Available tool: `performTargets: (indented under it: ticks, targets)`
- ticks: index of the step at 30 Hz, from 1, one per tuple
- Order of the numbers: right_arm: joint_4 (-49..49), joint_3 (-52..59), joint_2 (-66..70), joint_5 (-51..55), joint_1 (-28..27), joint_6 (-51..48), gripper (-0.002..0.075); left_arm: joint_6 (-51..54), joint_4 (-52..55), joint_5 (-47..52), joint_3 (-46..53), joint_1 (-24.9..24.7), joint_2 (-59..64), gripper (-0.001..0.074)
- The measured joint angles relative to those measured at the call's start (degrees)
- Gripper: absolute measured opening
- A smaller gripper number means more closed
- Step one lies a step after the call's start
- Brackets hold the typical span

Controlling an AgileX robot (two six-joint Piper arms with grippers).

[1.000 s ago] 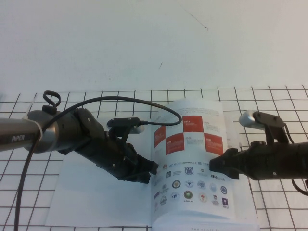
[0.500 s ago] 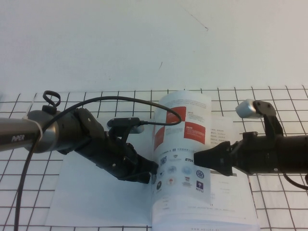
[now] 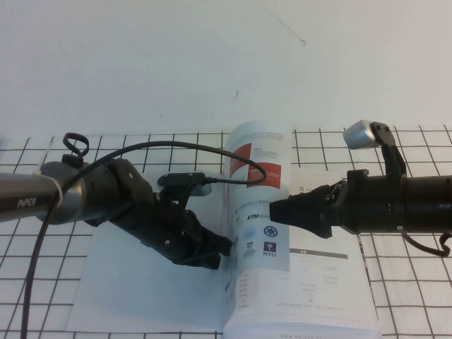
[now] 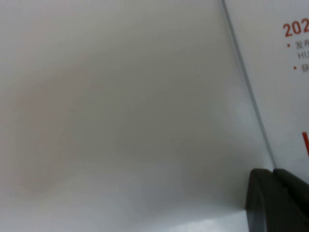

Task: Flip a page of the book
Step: Open the closed book

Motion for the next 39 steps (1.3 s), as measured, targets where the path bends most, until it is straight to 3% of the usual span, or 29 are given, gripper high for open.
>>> performTargets:
  ticks: [34, 39]
  targets:
    - [-0.1, -2.62, 3.24, 4.05, 0.23, -0.06, 0.0492, 1.06, 0.0, 0.02, 0.0, 0.0, -0.24, -0.0002]
    - [-0.1, -2.62, 4.15, 4.1, 0.32, 0.15, 0.0492, 1.61, 5.06, 0.96, -0.27, 0.0, -2.41, -0.0002]
